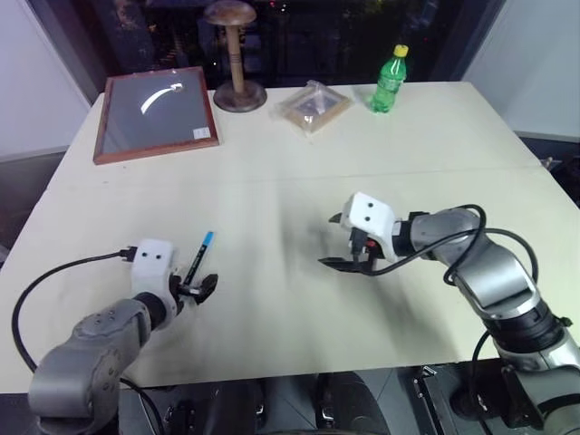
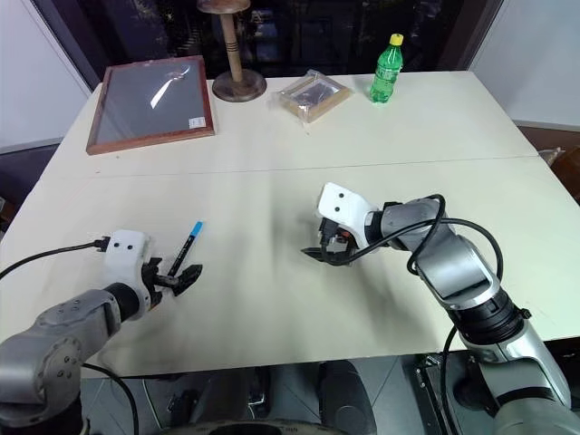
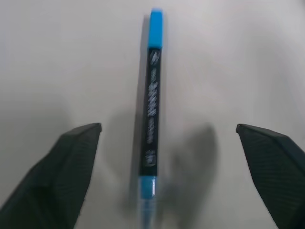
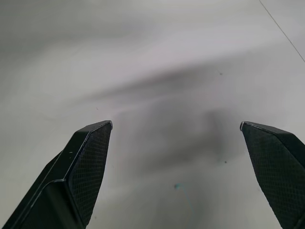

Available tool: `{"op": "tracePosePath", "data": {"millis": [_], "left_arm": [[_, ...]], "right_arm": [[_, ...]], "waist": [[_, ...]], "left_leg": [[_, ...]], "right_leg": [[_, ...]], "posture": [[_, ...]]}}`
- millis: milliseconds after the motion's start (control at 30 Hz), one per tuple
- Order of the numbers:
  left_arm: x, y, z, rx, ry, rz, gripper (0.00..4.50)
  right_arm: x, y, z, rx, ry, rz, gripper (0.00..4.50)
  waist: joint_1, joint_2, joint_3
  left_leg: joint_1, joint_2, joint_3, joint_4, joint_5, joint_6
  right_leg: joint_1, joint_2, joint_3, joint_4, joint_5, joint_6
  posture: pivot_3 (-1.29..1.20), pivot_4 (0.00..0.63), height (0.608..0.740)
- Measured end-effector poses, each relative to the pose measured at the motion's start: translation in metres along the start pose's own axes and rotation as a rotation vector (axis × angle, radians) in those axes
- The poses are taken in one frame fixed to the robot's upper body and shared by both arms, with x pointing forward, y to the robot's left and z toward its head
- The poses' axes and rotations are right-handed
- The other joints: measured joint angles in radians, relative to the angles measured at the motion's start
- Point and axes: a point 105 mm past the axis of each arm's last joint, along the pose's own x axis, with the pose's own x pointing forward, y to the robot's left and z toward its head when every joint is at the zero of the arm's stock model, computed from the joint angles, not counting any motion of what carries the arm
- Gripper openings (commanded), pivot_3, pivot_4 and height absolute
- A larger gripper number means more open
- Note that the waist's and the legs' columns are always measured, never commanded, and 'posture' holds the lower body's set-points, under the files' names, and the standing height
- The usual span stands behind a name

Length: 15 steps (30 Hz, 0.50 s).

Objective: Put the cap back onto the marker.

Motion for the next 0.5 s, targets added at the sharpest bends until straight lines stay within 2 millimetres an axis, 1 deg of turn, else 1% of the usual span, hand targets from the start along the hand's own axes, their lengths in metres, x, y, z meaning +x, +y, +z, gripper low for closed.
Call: {"op": "tracePosePath", "data": {"millis": [133,200,367,500], "left_arm": [[-0.011,0.001,0.016,0.022,-0.078,0.037,4.48],[-0.019,0.002,0.02,0.035,-0.104,0.05,4.48],[-0.031,0.011,0.012,0.036,-0.09,0.077,4.48],[-0.045,0.011,0.011,0.042,-0.096,0.087,4.48]], "right_arm": [[-0.001,-0.001,0.001,-0.004,-0.009,0.022,4.5],[-0.001,-0.003,0.002,-0.014,-0.02,0.044,4.5],[-0.002,-0.003,0.003,-0.046,-0.04,0.113,4.5],[0.0,-0.002,0.004,-0.057,-0.063,0.155,4.5]], "waist": [[-0.001,0.0,0.0],[-0.001,0.0,0.0],[-0.003,0.0,0.0],[-0.002,0.0,0.0]], "left_leg": [[0.0,0.0,0.0,0.0,0.0,0.0],[0.0,0.0,0.0,0.0,0.0,0.0],[0.0,0.0,0.0,0.0,0.0,0.0],[0.0,0.0,-0.001,0.0,0.0,0.0]], "right_leg": [[0.0,0.0,0.0,0.0,0.0,0.0],[0.0,0.0,0.0,0.0,0.0,0.0],[0.0,-0.001,0.0,0.0,0.0,0.0],[0.0,-0.002,0.0,-0.001,0.0,-0.001]], "posture": [[0.0,0.15,0.74],[0.0,0.15,0.74],[0.0,0.15,0.74],[0.0,0.15,0.74]]}}
